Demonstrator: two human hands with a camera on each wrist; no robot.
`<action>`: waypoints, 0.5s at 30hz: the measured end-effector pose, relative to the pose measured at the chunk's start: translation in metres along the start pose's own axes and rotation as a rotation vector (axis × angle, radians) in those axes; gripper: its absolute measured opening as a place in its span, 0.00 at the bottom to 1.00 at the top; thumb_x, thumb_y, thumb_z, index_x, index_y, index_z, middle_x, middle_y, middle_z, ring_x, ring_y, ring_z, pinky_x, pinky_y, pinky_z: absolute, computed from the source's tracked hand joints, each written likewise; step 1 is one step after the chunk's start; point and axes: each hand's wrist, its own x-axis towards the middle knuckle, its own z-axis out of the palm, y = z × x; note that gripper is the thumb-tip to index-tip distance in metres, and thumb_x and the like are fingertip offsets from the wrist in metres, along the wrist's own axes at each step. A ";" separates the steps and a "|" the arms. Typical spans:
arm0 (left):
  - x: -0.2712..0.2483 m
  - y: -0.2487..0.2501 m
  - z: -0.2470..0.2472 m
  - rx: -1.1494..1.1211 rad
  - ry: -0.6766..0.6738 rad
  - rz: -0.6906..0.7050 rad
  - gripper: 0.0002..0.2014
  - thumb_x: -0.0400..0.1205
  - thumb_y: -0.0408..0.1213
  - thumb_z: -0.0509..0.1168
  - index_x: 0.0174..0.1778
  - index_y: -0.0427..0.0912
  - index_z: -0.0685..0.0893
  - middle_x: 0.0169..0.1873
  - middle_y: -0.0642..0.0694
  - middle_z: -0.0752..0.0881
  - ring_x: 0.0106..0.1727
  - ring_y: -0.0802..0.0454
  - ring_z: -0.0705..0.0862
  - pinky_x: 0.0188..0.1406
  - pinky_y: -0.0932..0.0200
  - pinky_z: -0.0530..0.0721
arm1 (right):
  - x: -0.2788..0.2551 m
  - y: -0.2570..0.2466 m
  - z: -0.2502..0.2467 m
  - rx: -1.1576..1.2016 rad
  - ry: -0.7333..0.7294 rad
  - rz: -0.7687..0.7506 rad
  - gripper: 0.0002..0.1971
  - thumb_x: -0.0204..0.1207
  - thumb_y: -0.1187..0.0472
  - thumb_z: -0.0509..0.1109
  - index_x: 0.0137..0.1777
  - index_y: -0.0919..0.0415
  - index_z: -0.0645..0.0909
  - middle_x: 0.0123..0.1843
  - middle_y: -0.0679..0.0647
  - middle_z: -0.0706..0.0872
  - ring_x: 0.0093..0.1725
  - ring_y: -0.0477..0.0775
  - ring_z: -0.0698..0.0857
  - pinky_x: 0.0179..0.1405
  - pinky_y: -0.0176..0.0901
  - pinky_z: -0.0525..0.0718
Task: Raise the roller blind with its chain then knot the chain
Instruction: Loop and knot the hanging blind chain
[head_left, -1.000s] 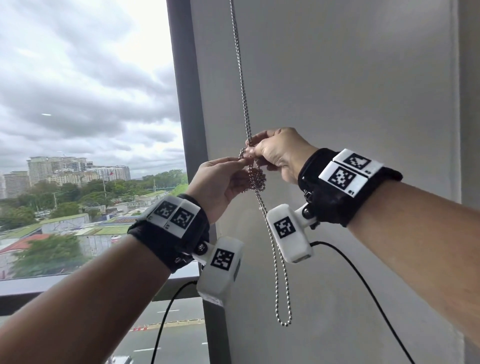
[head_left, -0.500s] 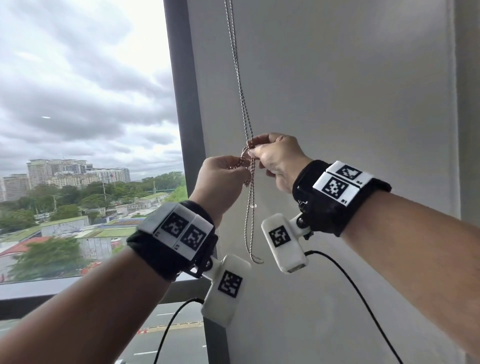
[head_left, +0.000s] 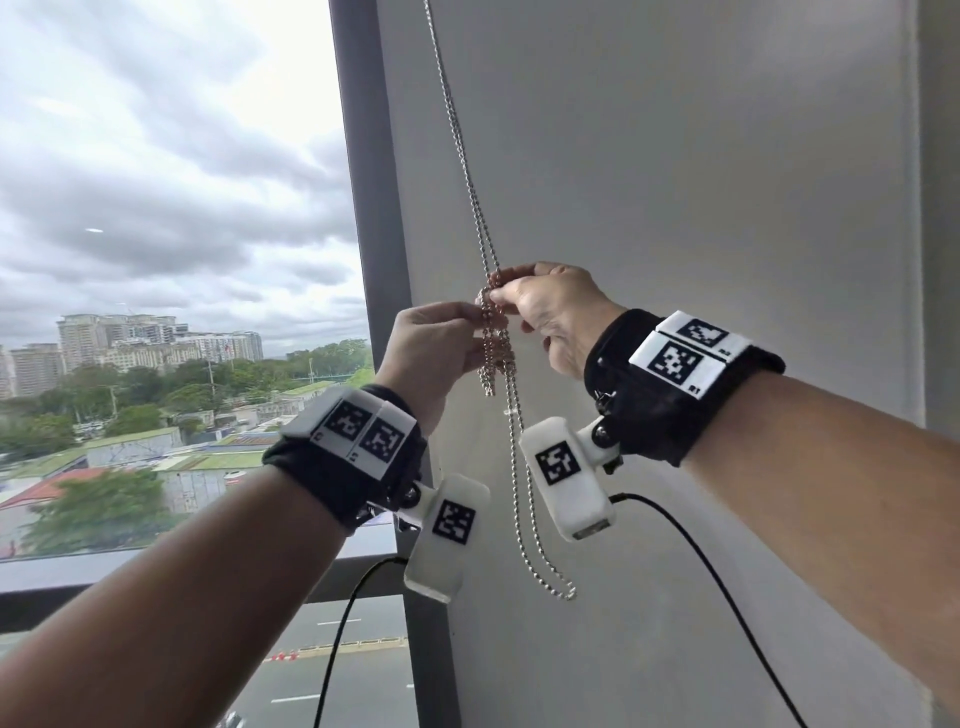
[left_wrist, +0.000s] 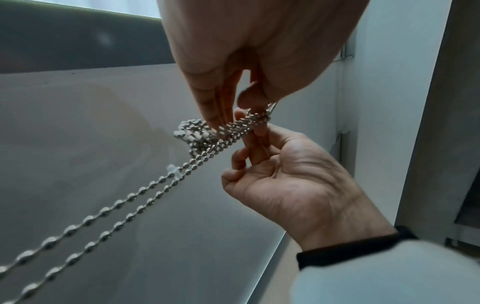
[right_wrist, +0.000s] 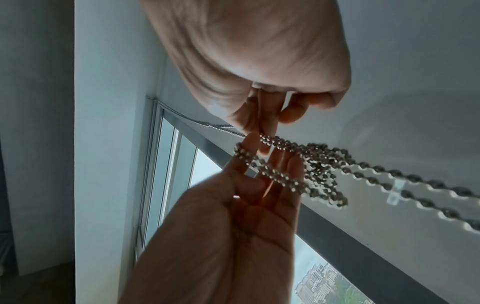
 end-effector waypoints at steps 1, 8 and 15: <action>0.001 -0.002 0.000 0.006 0.004 0.005 0.12 0.76 0.16 0.57 0.38 0.30 0.84 0.38 0.37 0.87 0.39 0.37 0.84 0.48 0.44 0.89 | 0.000 0.000 0.000 0.015 -0.011 0.002 0.11 0.72 0.74 0.74 0.41 0.56 0.83 0.41 0.54 0.89 0.36 0.49 0.85 0.21 0.32 0.73; 0.001 -0.006 0.007 0.061 0.060 0.001 0.12 0.71 0.23 0.73 0.48 0.32 0.82 0.34 0.42 0.85 0.33 0.50 0.84 0.38 0.57 0.86 | -0.004 0.004 0.004 0.066 -0.056 0.003 0.11 0.74 0.75 0.72 0.38 0.57 0.82 0.34 0.52 0.84 0.30 0.47 0.81 0.13 0.25 0.70; 0.015 -0.007 0.003 0.217 0.148 -0.028 0.14 0.67 0.25 0.74 0.45 0.38 0.80 0.39 0.40 0.86 0.38 0.46 0.84 0.43 0.52 0.87 | -0.015 0.004 -0.002 -0.018 -0.114 -0.027 0.03 0.72 0.63 0.75 0.45 0.57 0.86 0.46 0.51 0.89 0.43 0.46 0.83 0.30 0.36 0.71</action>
